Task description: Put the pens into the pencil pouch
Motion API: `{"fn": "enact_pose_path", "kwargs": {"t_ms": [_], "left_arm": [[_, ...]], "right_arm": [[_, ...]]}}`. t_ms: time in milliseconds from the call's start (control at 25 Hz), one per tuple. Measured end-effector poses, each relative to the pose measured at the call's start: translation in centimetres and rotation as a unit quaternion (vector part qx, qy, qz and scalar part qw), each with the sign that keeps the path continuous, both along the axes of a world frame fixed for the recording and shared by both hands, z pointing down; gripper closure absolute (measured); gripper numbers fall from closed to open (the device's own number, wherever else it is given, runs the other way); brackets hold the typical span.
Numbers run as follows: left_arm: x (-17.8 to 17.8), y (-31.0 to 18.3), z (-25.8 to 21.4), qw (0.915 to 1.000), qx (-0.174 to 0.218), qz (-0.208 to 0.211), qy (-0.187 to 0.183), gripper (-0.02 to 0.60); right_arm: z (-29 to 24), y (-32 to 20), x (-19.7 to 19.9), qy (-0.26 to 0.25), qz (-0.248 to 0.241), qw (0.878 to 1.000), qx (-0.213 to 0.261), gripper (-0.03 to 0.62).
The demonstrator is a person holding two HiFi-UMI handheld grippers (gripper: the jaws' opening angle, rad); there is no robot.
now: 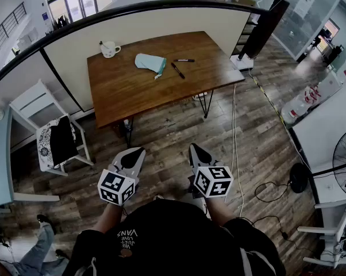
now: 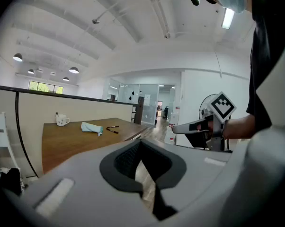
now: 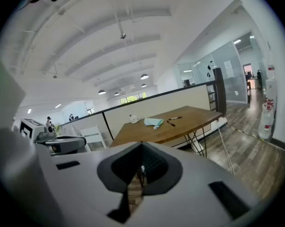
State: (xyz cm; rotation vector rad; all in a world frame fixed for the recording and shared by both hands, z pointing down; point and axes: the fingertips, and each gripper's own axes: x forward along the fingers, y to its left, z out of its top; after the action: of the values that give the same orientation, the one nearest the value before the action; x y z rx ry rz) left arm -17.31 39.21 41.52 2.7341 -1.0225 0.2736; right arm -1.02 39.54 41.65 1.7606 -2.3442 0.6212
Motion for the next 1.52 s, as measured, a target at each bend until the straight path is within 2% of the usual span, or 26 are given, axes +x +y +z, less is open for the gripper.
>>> {"fn": "enact_pose_path", "kwargs": {"t_ms": [240,480,880,960,1040,1120,1240,1520], "left_arm": [[-0.6,-0.5,0.9,1.0,-0.006,-0.002,0.0,0.571],[0.1,-1.7,1.3,0.9996,-0.021,-0.001,0.021,0.569],[2.2,-8.8,2.3,0.9982,-0.048,-0.027,0.025,0.565],[3.1,-10.6,2.2,0.998,-0.049,-0.032,0.024,0.565],[4.0,-12.3,2.1,0.9977,-0.048,-0.04,0.023,0.565],[5.0,-14.0,2.0,0.9973,-0.05,-0.049,0.022,0.56],[6.6,-16.4,2.4,0.9957,-0.06,-0.066,0.025,0.459],[9.1,-21.2,3.0,0.9905,-0.065,-0.12,0.019,0.453]], "right_arm": [[0.5,-0.5,-0.7,-0.005,-0.004,1.0,-0.001,0.594],[0.7,-2.0,-0.5,-0.024,-0.011,1.0,0.005,0.594],[2.2,-8.2,1.1,-0.032,-0.05,0.998,-0.022,0.589],[2.3,-10.0,1.8,-0.034,-0.058,0.997,-0.026,0.565],[2.6,-12.0,2.6,-0.035,-0.068,0.997,-0.03,0.42],[2.8,-13.9,3.4,-0.033,-0.08,0.996,-0.033,0.418],[3.4,-16.6,4.8,-0.032,-0.096,0.994,-0.041,0.418],[4.4,-22.3,7.9,-0.02,-0.128,0.99,-0.052,0.418]]}}
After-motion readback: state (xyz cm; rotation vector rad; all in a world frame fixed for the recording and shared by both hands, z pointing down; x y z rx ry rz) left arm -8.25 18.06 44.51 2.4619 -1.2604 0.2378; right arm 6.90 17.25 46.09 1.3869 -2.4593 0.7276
